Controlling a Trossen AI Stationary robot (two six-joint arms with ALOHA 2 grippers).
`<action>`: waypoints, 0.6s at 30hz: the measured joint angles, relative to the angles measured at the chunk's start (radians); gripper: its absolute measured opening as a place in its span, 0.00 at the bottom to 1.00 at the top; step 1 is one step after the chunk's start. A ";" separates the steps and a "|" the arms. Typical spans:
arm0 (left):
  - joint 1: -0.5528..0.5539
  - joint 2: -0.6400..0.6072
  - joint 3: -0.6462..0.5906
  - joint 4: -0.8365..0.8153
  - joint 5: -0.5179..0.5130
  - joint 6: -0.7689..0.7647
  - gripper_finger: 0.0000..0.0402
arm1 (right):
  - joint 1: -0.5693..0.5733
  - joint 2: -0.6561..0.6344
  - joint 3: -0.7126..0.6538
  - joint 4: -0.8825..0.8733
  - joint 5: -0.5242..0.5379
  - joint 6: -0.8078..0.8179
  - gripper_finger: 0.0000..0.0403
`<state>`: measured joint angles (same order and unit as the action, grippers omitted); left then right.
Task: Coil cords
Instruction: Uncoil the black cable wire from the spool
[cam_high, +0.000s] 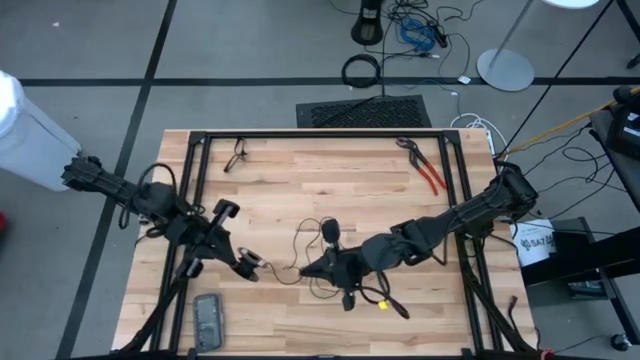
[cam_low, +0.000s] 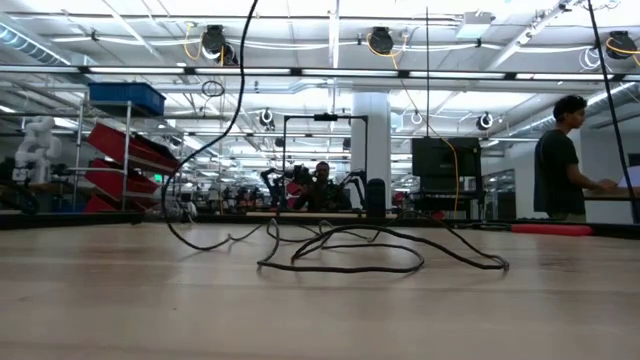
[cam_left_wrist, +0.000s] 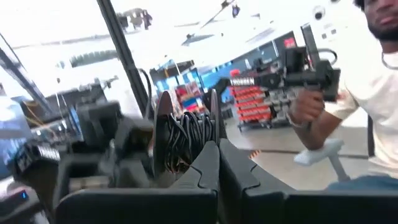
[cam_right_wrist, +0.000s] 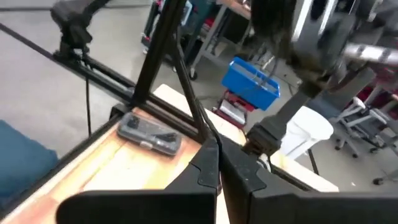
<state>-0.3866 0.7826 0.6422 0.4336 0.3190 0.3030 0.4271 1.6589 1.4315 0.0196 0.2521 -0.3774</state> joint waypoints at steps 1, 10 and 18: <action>0.000 0.010 0.000 0.020 0.010 0.000 0.00 | -0.007 0.011 0.000 0.009 -0.003 0.002 0.00; 0.000 0.165 0.000 0.155 0.075 -0.001 0.00 | -0.090 0.078 0.000 0.071 0.038 0.100 0.00; 0.000 0.298 0.034 0.187 0.123 -0.034 0.00 | -0.105 0.083 0.000 0.103 0.197 0.075 0.00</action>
<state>-0.3866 1.0803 0.6760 0.6207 0.4415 0.2693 0.3218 1.7420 1.4315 0.1230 0.4489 -0.3025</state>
